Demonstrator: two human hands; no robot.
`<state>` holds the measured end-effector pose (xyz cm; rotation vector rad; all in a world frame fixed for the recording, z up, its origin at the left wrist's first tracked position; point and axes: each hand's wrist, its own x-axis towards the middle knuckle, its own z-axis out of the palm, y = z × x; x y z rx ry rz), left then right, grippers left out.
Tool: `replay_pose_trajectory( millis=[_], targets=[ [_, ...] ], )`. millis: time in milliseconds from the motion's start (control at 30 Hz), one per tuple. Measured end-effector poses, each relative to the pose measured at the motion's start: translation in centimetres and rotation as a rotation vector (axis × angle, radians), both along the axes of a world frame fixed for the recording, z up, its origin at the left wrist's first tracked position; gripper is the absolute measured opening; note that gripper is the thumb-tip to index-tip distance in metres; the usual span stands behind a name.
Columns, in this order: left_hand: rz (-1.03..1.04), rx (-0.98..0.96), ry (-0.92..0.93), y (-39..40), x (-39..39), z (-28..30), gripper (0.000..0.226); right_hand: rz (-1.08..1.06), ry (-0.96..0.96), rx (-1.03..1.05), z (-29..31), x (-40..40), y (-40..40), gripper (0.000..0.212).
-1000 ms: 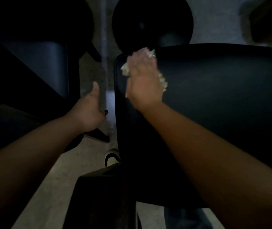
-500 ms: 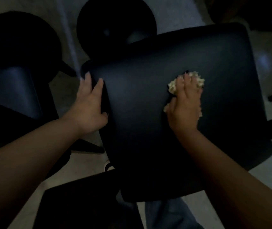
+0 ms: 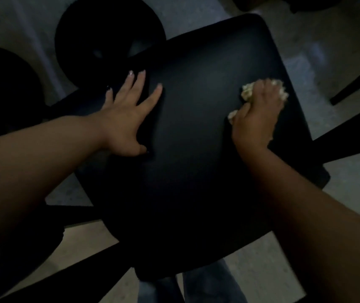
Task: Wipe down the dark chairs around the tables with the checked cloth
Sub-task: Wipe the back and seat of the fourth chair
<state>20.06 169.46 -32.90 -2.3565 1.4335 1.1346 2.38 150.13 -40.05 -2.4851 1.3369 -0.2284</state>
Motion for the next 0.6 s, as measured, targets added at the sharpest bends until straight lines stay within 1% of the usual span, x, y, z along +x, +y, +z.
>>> replay_pose_trajectory(
  millis=[33, 67, 100, 167, 200, 233, 267, 300, 333, 400, 467, 533, 600],
  targets=[
    [0.011, 0.027, 0.026, -1.6, -0.4, 0.1, 0.140, -0.138, 0.046, -0.014, 0.0, 0.5, 1.0, 0.060],
    [0.040, 0.065, 0.054, -3.1, -1.0, 0.1, 0.142, -0.136, 0.039, -0.040, -0.2, 0.8, 2.9, 0.062],
    [0.077, 0.104, 0.065, -4.5, -1.7, 0.1, 0.143, -0.018, 0.016, -0.061, -0.4, 0.8, 5.0, 0.063],
    [0.136, 0.159, 0.027, -6.5, -2.8, -0.1, 0.145, 0.349, -0.013, 0.002, -0.2, 0.1, 8.5, 0.064],
    [0.157, 0.172, 0.007, -7.0, -3.3, -0.2, 0.147, 0.498, -0.029, 0.029, 0.1, -0.6, 8.6, 0.063],
    [0.172, 0.176, -0.004, -7.2, -3.5, -0.4, 0.148, 0.601, -0.048, 0.038, 0.2, -1.2, 7.4, 0.061],
    [0.180, 0.173, -0.009, -7.2, -3.5, -0.5, 0.148, 0.655, -0.052, 0.026, 0.2, -1.5, 5.3, 0.059],
    [0.180, 0.172, -0.011, -7.1, -3.5, -0.5, 0.149, 0.659, -0.045, 0.010, 0.4, -1.4, 3.1, 0.059],
    [0.175, 0.174, -0.013, -7.0, -3.5, -0.5, 0.149, 0.606, -0.032, -0.008, 0.4, -1.1, 0.8, 0.059],
    [0.178, 0.173, -0.019, -7.0, -3.6, -0.4, 0.149, 0.392, -0.018, -0.012, 0.2, 0.4, -3.5, 0.061],
    [0.183, 0.169, -0.024, -7.1, -3.7, -0.3, 0.149, 0.198, -0.019, 0.007, 0.2, 1.8, -7.0, 0.058],
    [0.178, 0.167, -0.038, -7.0, -3.8, -0.4, 0.149, 0.082, -0.010, 0.076, 0.1, 2.9, -9.4, 0.052],
    [0.175, 0.166, -0.044, -7.0, -3.9, -0.6, 0.149, 0.007, -0.051, 0.102, -0.2, 3.2, -10.0, 0.050]
  ],
)
